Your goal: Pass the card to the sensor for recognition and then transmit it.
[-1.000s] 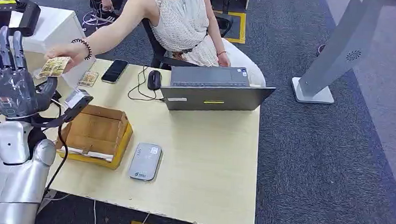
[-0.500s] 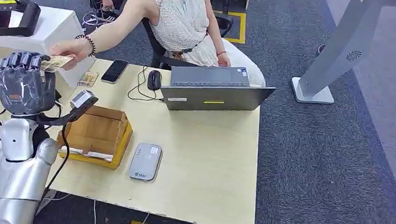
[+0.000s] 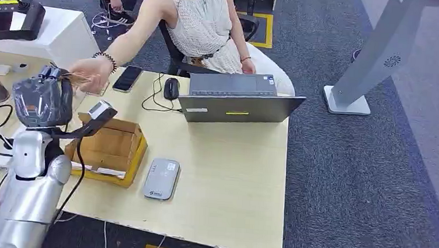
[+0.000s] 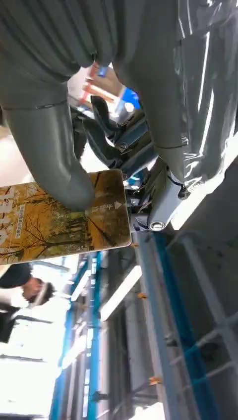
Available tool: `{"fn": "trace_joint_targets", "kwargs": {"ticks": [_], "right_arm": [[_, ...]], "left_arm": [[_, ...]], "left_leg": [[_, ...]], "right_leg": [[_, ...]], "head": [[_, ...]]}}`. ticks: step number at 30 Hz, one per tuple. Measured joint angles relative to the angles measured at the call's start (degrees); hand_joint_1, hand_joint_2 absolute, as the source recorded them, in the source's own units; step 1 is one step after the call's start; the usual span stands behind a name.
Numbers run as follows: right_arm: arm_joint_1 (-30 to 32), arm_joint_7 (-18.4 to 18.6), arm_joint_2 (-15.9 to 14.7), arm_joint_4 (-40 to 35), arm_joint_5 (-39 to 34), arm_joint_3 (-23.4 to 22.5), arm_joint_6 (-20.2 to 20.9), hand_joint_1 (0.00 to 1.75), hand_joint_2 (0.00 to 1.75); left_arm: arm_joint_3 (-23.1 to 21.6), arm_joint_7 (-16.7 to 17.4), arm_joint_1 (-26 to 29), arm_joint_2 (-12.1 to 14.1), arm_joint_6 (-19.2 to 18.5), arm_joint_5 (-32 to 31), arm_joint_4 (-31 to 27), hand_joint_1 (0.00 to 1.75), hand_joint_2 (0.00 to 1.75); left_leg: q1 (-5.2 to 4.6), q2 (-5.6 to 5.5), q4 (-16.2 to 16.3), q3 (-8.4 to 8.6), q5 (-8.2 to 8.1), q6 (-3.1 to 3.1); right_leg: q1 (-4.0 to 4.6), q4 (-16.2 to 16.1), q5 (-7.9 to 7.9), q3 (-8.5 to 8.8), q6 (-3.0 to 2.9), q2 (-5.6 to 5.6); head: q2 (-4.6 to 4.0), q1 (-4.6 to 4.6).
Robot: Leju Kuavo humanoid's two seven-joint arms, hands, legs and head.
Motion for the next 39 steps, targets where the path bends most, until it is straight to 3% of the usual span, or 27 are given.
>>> {"fn": "trace_joint_targets", "kwargs": {"ticks": [10,17,24,39], "right_arm": [[-0.01,0.42,0.48,0.02,-0.59,0.42,-0.46,0.00,1.75],[0.02,0.46,0.48,0.02,-1.81,1.01,-0.63,0.00,1.75],[0.13,0.78,0.50,-0.04,-2.71,1.31,-1.29,0.00,1.75],[0.57,1.33,0.50,-0.09,-3.17,1.31,-1.68,0.00,1.75]], "left_arm": [[-10.95,0.90,5.81,-7.58,-3.72,-4.44,-0.63,1.75,1.75],[-17.70,3.08,7.85,-10.60,-11.24,-4.72,-1.03,1.75,1.75],[-22.18,10.13,9.15,-11.65,-18.78,-7.80,-1.03,1.75,1.75],[-23.21,19.76,10.07,-12.37,-25.52,-10.01,1.09,1.75,1.75]], "left_leg": [[-0.02,0.00,0.03,-0.04,-0.01,0.01],[0.00,0.00,0.03,-0.04,-0.01,0.01],[0.00,0.00,0.03,-0.05,-0.01,0.01],[0.00,0.00,0.03,-0.06,-0.01,0.01]], "right_leg": [[-0.01,-0.03,0.00,-0.02,0.01,0.00],[0.00,-0.03,0.00,-0.02,0.01,0.00],[0.00,-0.03,0.00,-0.02,0.01,-0.01],[0.00,-0.03,0.00,-0.02,0.01,-0.01]], "head": [[0.00,0.00],[0.00,0.00],[0.00,0.00],[0.00,0.00]]}}
